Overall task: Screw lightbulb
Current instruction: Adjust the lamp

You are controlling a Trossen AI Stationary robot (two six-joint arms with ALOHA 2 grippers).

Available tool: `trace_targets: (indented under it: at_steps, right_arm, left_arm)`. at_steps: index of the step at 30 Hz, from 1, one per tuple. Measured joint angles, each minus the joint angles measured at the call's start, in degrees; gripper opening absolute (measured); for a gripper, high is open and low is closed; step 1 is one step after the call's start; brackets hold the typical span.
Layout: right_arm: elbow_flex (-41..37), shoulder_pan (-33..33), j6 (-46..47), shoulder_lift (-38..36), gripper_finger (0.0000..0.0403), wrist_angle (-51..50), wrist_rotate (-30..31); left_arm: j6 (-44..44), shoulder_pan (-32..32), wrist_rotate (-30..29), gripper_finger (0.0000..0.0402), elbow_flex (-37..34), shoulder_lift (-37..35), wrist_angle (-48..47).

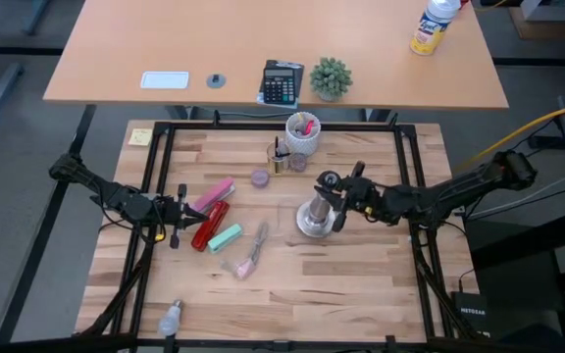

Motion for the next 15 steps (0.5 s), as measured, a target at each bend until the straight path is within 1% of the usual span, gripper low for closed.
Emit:
trace_targets:
  at_steps: [4, 7, 15]
  right_arm:
    - [3.5, 0.0, -0.5, 1.2, 0.0075, 0.3, -0.3]
    - [6.2, 0.0, -1.1, 3.9, 0.0075, 0.2, -0.3]
    - [13.9, 0.0, -0.9, 15.7, 0.0078, 0.1, -0.9]
  left_arm:
    - [0.0, 0.0, 0.0, 0.0001, 0.0, 0.0, 0.0]
    - [0.0, 0.0, 0.0, 0.0001, 0.0, 0.0, 0.0]
    - [0.0, 0.0, 0.0, 0.0001, 0.0, 0.0, 0.0]
